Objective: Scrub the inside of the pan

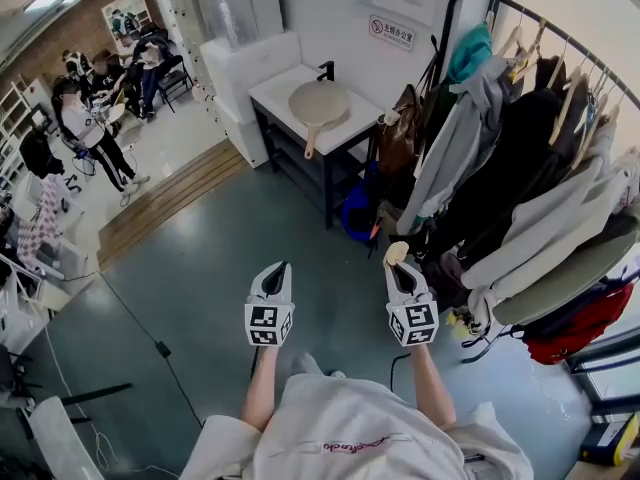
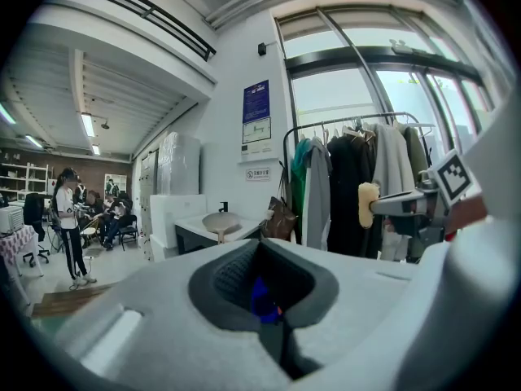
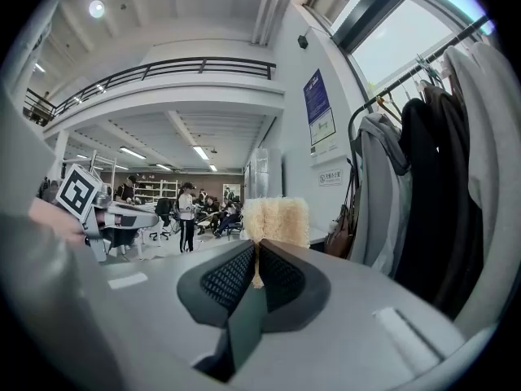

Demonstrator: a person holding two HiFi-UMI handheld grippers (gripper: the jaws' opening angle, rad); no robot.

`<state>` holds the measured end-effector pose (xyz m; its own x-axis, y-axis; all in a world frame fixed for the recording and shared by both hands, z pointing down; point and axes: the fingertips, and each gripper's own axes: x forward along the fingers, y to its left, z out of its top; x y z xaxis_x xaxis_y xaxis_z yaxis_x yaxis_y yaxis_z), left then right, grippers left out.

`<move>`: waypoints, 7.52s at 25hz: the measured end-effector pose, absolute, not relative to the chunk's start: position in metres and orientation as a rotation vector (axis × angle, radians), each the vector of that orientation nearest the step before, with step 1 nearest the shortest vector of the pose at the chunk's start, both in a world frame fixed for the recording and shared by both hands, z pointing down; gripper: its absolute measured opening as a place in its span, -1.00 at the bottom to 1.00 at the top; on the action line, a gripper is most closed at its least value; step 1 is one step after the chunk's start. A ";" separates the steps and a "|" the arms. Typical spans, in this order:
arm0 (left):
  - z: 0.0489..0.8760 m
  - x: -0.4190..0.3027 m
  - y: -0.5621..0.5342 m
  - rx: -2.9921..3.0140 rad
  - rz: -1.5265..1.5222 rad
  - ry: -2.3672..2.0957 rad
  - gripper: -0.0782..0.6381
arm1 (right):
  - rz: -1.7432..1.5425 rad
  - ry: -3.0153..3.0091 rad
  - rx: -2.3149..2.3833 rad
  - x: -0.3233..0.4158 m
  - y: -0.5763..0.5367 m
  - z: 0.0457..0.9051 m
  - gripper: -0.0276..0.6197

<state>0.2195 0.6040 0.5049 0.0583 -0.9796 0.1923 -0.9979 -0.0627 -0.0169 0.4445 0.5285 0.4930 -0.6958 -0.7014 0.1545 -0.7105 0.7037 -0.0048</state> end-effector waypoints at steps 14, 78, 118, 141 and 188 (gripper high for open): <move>0.516 0.202 0.575 2.202 0.242 -2.043 -0.78 | 0.101 -2.755 1.141 0.419 0.501 0.504 -0.84; 0.529 -0.041 0.264 2.333 0.218 -1.854 -0.78 | 0.080 -2.632 1.283 0.174 0.221 0.509 -0.84; 0.528 -0.072 -0.021 2.300 0.252 -1.840 -0.78 | 0.130 -2.670 1.169 0.111 -0.059 0.512 -0.84; 0.536 -0.088 -0.142 2.302 0.297 -1.825 -0.78 | 0.139 -2.706 1.116 0.075 -0.182 0.514 -0.84; 0.652 -0.183 -0.277 2.214 0.441 -1.570 -0.78 | 0.287 -2.477 1.084 -0.028 -0.304 0.611 -0.84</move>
